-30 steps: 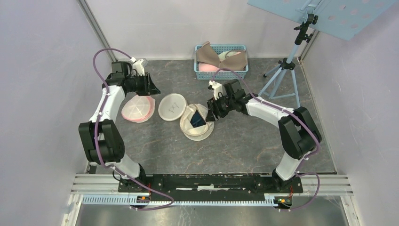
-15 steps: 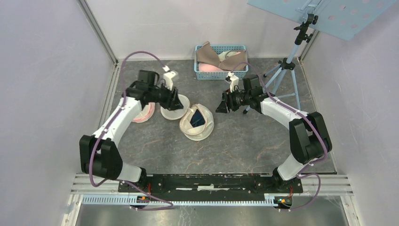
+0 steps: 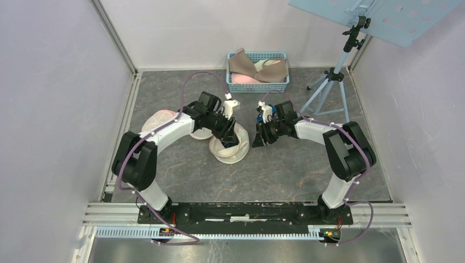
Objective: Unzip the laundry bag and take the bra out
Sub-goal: Open the laundry bag at the center of the board.
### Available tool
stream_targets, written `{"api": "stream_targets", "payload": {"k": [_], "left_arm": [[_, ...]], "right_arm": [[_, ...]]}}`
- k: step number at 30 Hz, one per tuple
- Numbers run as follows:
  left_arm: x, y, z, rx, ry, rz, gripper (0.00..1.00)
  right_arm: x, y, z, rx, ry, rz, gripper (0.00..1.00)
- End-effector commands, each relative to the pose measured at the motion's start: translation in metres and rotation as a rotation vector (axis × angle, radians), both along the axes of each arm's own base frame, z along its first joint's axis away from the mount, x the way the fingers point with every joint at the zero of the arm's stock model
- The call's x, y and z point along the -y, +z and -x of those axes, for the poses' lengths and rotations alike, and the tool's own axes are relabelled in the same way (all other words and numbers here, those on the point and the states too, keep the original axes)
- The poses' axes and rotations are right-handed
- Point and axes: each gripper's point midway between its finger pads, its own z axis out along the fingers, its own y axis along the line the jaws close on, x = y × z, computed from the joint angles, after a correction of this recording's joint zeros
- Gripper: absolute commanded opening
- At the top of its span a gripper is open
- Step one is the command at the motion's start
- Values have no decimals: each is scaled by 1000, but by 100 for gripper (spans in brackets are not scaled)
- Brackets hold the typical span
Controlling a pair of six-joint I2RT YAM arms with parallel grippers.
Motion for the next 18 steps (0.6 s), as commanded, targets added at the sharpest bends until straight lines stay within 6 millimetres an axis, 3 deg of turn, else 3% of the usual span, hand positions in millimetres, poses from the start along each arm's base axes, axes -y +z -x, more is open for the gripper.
{"api": "stream_targets", "payload": {"k": [1,8,15,18], "left_arm": [[22,-1,-18,22,45,37,47],[28,-20,-25,-17,90,36,49],[30,-32,-20,-109,153,108,49],[27,-33,-21,-111,168,111,52]], "right_arm": [[-18,-2,1,20,52,-25,50],[-34,-9,10,-22,85,-48,49],[-39,-18,13,-74,54,-93,48],[-38,-21,9,-63,43,-83,55]]}}
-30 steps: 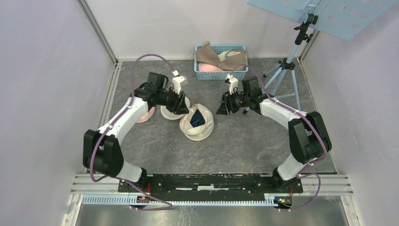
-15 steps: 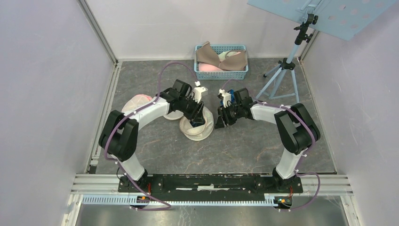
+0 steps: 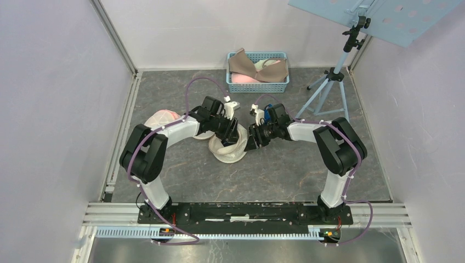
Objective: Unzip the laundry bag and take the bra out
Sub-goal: Open the laundry bag at the center of the board, then pick up the bra from the laundry bag.
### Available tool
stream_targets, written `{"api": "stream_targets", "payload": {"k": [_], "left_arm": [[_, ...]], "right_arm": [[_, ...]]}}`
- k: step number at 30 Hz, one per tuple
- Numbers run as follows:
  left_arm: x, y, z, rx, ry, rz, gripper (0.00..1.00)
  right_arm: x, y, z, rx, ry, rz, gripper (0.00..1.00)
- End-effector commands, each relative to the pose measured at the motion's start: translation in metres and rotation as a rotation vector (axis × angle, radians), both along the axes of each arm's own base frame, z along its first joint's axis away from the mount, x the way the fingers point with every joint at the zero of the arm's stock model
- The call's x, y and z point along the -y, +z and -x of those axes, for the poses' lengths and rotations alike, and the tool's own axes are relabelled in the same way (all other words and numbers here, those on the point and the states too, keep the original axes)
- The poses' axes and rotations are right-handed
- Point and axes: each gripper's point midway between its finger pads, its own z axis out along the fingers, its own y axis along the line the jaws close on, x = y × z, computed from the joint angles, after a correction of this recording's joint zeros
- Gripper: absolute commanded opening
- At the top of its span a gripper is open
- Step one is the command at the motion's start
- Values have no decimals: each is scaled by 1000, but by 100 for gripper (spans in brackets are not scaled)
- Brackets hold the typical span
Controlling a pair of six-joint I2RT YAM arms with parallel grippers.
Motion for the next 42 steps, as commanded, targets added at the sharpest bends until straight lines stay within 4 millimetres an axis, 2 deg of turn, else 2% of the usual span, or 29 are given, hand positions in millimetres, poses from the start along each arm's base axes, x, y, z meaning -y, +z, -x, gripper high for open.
{"api": "stream_targets", "payload": {"k": [1,3,7,8,9,12,17,24,31,33,37,42], "left_arm": [[8,6,-6,-10,38,67,53],[8,8,-7,-3,39,70,56],[13,12,-11,-2,49,93,59],[14,14,-11,-3,48,102,57],[16,16,-11,-4,44,111,53],[14,24,-12,7,43,117,32],[-5,61,-14,66,58,137,3],[-43,109,-12,162,102,180,2],[-61,125,-2,230,112,153,2],[-68,139,-4,255,130,172,2],[-76,180,-3,336,128,237,2],[-69,231,10,420,55,342,2]], "right_arm": [[-3,-5,-9,26,-26,-4,53],[-4,-6,-12,34,-30,-7,37],[-4,-13,-16,29,-41,5,12],[-4,-13,-16,29,-42,6,4],[-4,-13,-16,30,-42,8,0],[-1,-12,-16,40,-43,26,0],[6,-11,-18,71,-47,64,0],[8,-12,-21,82,-56,75,0],[11,-10,-20,79,-48,92,0],[13,-9,-20,87,-49,100,0],[16,-11,-22,97,-54,118,0],[16,-11,-25,105,-62,120,0]]}}
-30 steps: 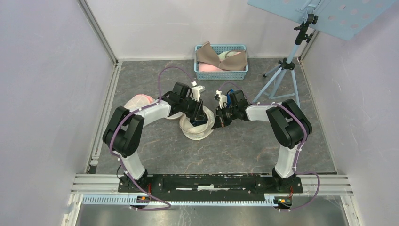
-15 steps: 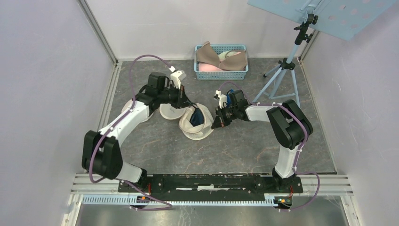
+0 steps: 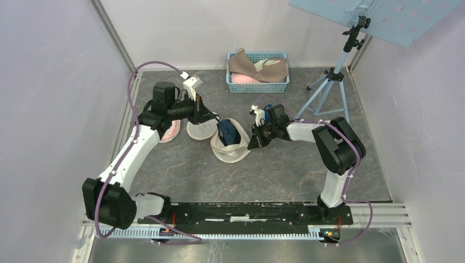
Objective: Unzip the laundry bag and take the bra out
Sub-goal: Pick up the bra from the laundry bag.
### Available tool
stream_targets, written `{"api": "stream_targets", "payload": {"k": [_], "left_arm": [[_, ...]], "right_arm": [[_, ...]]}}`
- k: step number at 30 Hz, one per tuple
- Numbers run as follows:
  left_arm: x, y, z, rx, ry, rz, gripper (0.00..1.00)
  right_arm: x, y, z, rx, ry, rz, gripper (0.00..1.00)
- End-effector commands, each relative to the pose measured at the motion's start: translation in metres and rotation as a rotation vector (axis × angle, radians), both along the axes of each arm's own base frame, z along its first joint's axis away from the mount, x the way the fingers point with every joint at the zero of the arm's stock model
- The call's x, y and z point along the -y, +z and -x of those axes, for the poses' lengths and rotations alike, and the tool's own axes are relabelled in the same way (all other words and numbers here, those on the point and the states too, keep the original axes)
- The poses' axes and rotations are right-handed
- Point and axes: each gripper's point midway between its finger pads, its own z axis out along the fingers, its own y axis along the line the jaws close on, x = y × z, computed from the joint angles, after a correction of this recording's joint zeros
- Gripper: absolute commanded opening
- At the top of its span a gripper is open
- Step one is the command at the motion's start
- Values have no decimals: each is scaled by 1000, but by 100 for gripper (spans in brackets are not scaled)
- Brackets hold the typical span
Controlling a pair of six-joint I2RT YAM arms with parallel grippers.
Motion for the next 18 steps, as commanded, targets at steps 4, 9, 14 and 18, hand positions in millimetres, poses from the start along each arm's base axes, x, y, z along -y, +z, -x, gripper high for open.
{"api": "stream_targets", "payload": {"k": [4,9,14,18], "left_arm": [[15,91,13,213,-127,138,2],[20,123,8,257,-115,210,2],[23,163,0,321,-86,280,2],[24,196,-5,371,-77,328,2]], "right_arm": [[8,4,-14,72,-20,57,0],[11,5,-14,96,-20,70,0],[14,3,-12,106,-8,94,0],[15,1,-11,124,6,111,0]]}}
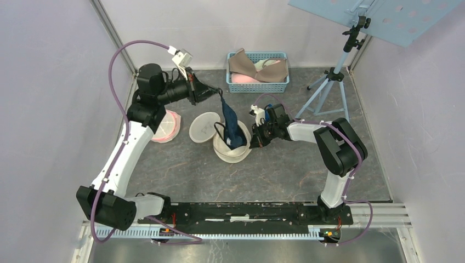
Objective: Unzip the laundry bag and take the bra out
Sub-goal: Pick up the bra from the laundry bag.
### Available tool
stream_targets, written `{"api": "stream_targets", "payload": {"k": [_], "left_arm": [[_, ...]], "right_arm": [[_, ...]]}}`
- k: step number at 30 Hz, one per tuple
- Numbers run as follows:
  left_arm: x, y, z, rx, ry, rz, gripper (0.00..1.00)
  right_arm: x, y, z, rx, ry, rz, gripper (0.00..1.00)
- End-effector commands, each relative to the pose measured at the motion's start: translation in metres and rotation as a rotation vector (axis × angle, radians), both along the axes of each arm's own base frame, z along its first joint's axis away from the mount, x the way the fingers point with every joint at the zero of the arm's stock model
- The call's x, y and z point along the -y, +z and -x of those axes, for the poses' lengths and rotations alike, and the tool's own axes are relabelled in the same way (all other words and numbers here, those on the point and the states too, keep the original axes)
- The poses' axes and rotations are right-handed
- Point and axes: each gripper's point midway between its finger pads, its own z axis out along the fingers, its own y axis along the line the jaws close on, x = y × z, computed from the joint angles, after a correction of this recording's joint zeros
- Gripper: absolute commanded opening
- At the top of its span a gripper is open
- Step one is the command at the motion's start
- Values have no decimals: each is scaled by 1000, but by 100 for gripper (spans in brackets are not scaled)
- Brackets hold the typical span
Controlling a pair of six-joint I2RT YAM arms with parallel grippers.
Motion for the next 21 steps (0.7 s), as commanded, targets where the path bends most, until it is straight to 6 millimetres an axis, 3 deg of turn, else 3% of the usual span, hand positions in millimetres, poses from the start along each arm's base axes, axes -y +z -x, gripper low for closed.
{"api": "stream_targets", "payload": {"k": [1,14,21], "left_arm": [[4,77,-1,140,-5,133,2],[2,178,9,304,-23,302,2],[2,212,18,307,-49,380,2]], "right_arm": [[8,1,-6,69,4,69,0],[11,0,-6,90,11,99,0],[12,-1,-7,93,4,105,0]]}}
